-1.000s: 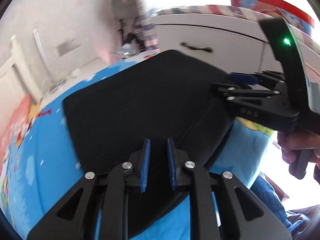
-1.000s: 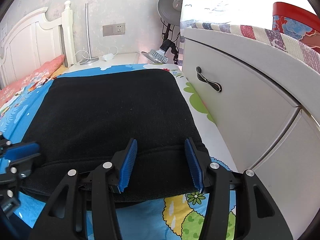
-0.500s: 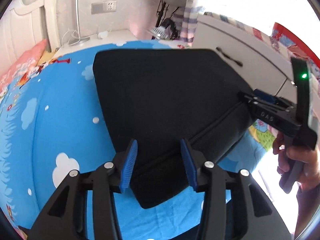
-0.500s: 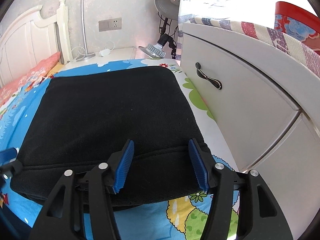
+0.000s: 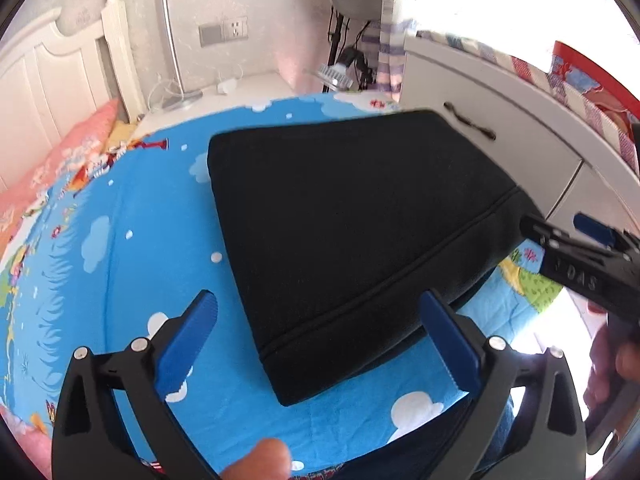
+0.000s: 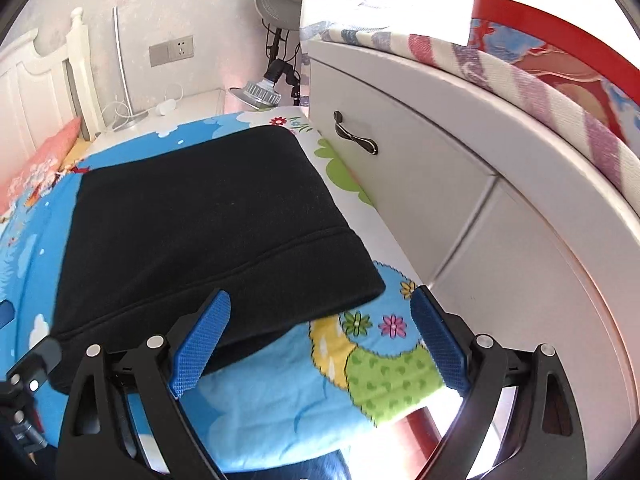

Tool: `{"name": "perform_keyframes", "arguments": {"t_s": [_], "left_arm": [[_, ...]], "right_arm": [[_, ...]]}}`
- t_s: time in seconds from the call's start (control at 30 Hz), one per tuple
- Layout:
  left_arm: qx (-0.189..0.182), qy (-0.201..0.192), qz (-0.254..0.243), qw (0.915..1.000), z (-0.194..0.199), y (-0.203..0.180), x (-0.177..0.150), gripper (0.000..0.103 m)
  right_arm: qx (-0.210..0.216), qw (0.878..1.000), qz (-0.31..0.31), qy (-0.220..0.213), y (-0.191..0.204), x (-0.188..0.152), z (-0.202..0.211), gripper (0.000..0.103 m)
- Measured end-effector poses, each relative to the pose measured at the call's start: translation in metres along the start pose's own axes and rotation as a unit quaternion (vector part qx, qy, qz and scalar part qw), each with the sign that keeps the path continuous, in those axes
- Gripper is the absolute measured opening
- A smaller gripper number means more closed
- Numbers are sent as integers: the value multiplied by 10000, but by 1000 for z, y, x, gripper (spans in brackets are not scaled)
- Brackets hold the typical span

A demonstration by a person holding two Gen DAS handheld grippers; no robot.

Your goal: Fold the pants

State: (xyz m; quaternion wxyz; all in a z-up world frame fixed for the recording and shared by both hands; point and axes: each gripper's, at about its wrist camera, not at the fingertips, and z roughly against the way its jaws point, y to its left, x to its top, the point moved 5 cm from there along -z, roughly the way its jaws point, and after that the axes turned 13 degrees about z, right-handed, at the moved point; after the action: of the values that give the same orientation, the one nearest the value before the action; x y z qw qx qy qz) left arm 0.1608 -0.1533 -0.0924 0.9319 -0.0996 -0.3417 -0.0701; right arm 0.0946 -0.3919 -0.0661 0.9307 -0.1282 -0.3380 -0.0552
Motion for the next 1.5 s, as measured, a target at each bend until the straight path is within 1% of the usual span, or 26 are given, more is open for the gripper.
{"name": "perform_keyframes", "arguments": {"t_s": [0.03,0.1,0.2,0.33,0.53,1.5], "left_arm": [[9,-121,-17,9999,5,-2,3,101],[-58,-230,-20,9997,12,-4,6,101],[86,-281,11,9996,18,-5,8,101],[-37,-210,172,9996,20,-4,11,101],[-107,-247,84,9996,23,-10,11,101],[-165,-242,63,9995,23,-14,10,101]], "right_arm": [[-7,10000,8,-9,1,-1,6,88],[-14,10000,35,-80,0,1,14,88],[-35,9998,35,-182,-1,5,21,88],[-7,9998,65,-185,0,7,22,88],[18,9998,61,-188,0,9,21,88],[34,9998,75,-203,0,8,21,88]]}}
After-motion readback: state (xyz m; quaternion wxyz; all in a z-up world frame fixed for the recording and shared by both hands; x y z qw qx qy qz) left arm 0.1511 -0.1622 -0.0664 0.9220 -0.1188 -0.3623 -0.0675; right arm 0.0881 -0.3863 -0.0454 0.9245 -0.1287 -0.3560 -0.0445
